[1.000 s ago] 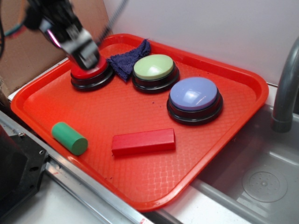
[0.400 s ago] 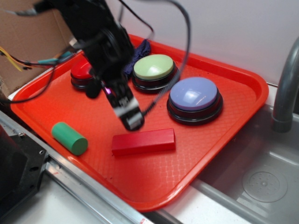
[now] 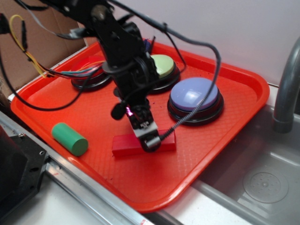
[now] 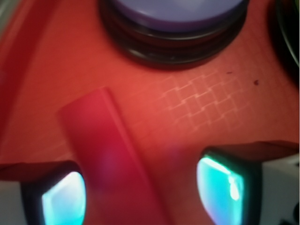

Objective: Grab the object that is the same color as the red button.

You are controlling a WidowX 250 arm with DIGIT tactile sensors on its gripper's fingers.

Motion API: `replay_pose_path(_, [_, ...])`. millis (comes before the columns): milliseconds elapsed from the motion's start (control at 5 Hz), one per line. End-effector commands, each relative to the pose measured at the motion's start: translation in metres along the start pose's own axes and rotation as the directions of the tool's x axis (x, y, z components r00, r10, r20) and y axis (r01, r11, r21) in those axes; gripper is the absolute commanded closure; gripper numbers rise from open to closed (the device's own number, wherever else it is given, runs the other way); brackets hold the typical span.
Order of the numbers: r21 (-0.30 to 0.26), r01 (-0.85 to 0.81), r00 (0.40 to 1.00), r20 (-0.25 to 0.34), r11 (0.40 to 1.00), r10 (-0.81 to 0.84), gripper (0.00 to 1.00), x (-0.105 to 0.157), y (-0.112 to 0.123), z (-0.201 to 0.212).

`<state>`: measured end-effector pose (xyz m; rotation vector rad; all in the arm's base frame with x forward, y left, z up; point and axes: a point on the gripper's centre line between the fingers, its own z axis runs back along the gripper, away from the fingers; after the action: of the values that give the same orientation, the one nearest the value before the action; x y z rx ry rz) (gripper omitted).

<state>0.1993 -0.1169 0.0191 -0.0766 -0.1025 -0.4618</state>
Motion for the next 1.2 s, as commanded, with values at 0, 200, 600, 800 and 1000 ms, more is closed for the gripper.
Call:
replay_pose_path(0, [0.059,0.048,0.999,0.008,0.997,-0.049,0.00,0.012,-0.017,-0.014])
replay_pose_path(200, [0.052,0.051,0.999,0.013,0.997,-0.052,1.00,0.011,-0.016,-0.017])
replay_pose_path(600, [0.088,-0.128,0.991,0.042,0.988,0.125,1.00,0.003,0.003,0.027])
replay_pose_path(800, [0.109,-0.264,0.964,0.002,0.958,0.265,1.00,-0.003,0.023,0.064])
replay_pose_path(1000, [0.109,-0.381,0.924,0.004,0.918,0.383,1.00,-0.019,0.050,0.107])
